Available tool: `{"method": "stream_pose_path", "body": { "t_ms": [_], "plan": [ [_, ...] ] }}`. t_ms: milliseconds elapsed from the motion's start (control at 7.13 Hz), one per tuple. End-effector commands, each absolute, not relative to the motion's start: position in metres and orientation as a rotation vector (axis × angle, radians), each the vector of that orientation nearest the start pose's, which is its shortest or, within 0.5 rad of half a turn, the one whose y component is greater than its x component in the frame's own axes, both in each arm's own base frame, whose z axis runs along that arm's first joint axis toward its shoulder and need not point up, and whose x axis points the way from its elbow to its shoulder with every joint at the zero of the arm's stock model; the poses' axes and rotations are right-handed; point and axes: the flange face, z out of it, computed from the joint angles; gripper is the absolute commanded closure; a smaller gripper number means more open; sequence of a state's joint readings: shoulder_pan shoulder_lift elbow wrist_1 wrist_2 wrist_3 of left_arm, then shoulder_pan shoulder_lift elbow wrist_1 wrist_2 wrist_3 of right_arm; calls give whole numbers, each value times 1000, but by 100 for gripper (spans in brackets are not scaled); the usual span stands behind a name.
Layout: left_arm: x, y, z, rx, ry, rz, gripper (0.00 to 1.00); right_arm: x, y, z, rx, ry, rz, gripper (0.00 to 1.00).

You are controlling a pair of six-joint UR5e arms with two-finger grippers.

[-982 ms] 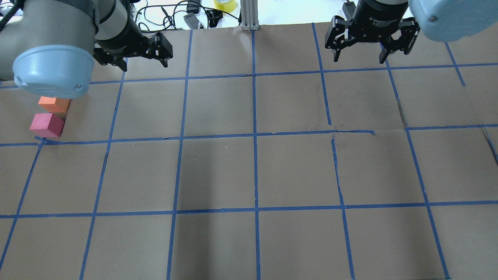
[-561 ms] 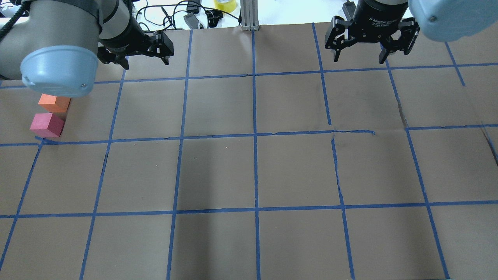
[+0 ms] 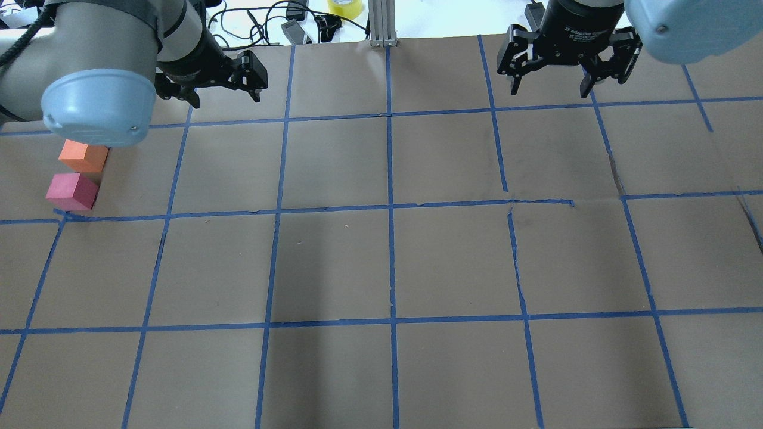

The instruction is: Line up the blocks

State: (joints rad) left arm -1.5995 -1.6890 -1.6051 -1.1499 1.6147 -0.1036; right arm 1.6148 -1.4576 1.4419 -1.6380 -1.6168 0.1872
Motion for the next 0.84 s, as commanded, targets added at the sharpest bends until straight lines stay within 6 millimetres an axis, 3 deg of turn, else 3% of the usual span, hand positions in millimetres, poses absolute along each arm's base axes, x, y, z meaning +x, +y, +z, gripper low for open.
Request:
{"method": "stream_pose_path", "body": {
  "t_ms": [0,140,701],
  "plan": [
    [-141,-560,460,-75,3083,-426,0,153,-541,501,229,3166,-142,0],
    [-140,-565,467,17,3067,-444,0,153,-541,501,229,3166,-142,0],
    [-141,-562,467,18,3104,-367,0,153,-541,501,230,3168,-142,0]
  ]
}}
